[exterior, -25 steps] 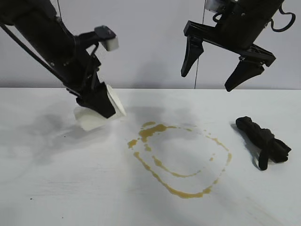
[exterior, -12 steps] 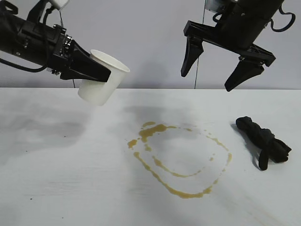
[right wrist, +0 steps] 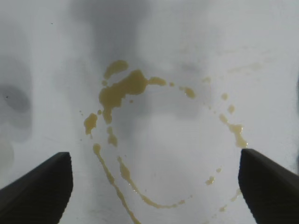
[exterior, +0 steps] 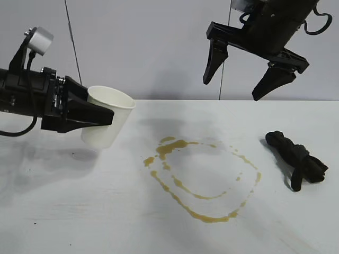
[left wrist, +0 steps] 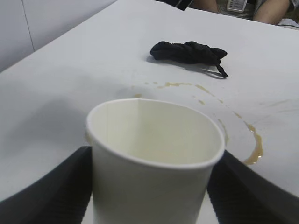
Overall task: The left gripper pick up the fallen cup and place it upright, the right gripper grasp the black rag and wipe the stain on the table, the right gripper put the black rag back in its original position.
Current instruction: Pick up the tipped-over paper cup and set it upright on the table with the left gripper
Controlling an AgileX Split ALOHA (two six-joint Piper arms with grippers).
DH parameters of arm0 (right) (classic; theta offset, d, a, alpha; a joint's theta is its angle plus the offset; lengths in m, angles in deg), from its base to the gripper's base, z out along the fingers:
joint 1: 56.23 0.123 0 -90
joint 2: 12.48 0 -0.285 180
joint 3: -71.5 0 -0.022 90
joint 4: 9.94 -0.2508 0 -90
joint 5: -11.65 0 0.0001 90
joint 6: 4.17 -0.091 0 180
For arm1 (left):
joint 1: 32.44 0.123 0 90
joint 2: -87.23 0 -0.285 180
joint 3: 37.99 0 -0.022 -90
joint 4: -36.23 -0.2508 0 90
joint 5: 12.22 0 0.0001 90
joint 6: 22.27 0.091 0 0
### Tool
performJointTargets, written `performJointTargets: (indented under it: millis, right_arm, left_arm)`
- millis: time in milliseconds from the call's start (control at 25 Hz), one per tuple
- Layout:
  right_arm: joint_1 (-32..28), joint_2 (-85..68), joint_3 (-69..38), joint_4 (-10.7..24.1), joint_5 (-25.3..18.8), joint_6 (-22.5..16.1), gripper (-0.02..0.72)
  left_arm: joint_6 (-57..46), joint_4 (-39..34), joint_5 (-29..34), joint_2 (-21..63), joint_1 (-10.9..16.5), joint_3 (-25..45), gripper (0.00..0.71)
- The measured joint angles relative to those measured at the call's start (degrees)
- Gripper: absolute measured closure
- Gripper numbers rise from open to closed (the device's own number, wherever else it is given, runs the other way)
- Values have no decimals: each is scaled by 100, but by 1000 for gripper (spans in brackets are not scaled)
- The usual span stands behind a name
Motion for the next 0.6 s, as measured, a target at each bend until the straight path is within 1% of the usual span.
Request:
performJointTargets:
  millis: [120, 200, 440, 600]
  right_arm:
    - [0, 0, 0, 0, 6, 0, 42]
    - [0, 0, 0, 0, 11, 0, 42]
    - [0, 0, 0, 0, 11, 6, 42]
    - [0, 0, 0, 5, 11, 11, 42]
  left_arm:
    - [157, 35, 268, -279, 119, -1, 224]
    - [277, 51, 296, -448, 171, -1, 224]
    - [416, 58, 303, -906, 224, -1, 224]
    - [429, 78, 318, -921, 236, -1, 224]
